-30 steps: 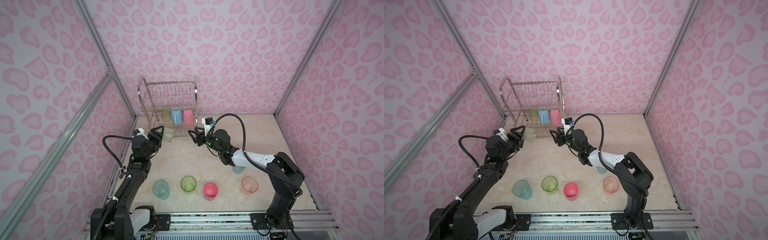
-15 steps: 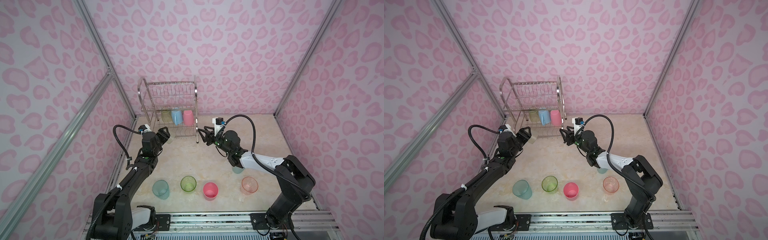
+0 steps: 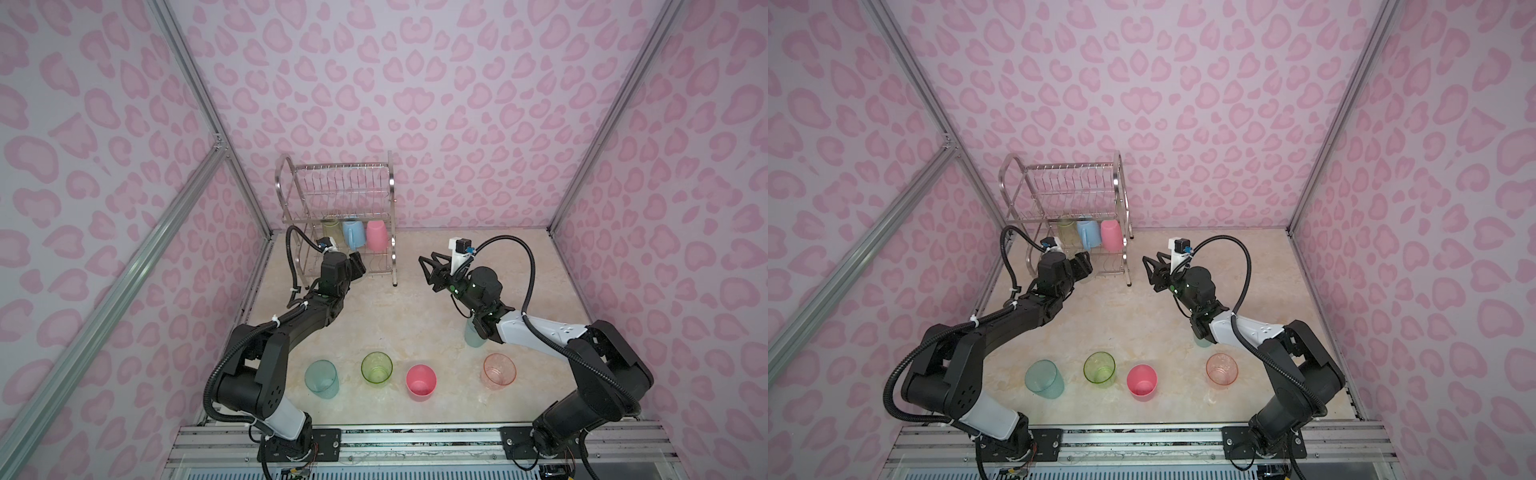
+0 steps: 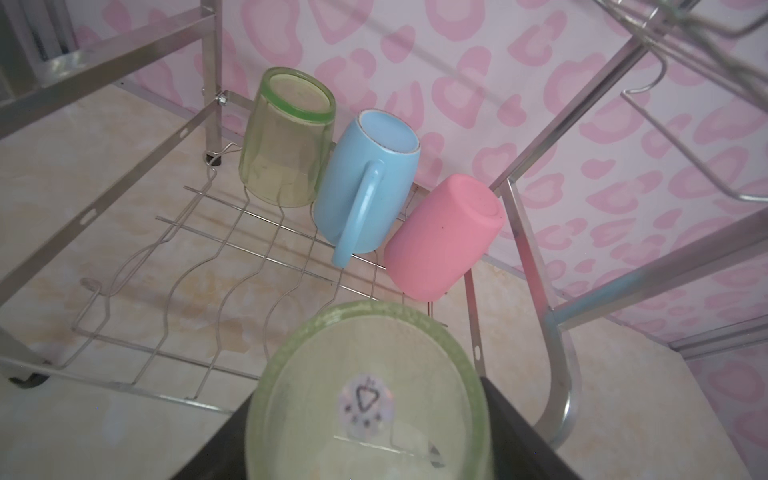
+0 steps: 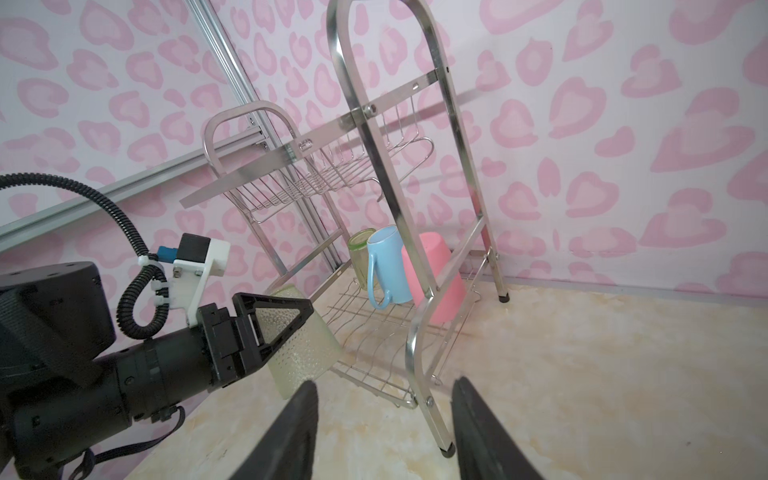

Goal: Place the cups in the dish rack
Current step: 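Open and withdraw the right gripper while the left gripper carries the cup rackward, then lower the pale green cup upside down into the rack beside the pink cup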

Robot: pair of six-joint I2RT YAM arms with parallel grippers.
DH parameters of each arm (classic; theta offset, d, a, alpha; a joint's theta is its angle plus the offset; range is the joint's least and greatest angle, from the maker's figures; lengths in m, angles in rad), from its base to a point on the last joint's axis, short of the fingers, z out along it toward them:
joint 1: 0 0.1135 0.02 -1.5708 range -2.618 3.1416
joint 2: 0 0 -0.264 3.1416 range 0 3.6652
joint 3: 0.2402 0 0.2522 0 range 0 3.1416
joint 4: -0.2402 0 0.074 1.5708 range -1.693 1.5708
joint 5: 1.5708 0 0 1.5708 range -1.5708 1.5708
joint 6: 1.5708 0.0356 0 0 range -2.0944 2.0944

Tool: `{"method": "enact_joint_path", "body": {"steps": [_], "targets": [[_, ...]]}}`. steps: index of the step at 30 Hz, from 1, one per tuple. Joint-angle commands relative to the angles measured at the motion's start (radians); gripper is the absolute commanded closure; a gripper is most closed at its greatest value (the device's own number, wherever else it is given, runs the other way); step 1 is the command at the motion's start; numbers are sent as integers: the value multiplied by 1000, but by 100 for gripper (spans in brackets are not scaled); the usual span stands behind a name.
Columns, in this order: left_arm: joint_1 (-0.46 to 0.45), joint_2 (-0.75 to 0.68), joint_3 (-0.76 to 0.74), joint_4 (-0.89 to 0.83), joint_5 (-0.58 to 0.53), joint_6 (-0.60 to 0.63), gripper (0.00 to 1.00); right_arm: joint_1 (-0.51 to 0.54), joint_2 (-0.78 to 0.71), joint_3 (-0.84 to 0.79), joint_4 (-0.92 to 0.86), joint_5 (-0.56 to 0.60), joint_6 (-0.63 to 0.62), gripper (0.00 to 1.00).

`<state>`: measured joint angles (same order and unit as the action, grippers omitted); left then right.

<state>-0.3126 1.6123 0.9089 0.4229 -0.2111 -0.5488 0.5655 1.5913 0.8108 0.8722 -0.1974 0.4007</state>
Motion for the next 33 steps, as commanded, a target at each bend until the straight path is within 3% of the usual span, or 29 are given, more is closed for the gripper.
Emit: {"method": "enact_joint_path", "body": {"steps": [1,11,33], "targets": [[-25,49,28,137,-54,122,39,-13,-3,-23,53,19,-2,48],[-76,208,92,263,-159,271,39,-62,-13,-72,76,8,22,49],[-81,422,272,327,-170,380,39,-110,61,-78,130,-37,62,50]]}}
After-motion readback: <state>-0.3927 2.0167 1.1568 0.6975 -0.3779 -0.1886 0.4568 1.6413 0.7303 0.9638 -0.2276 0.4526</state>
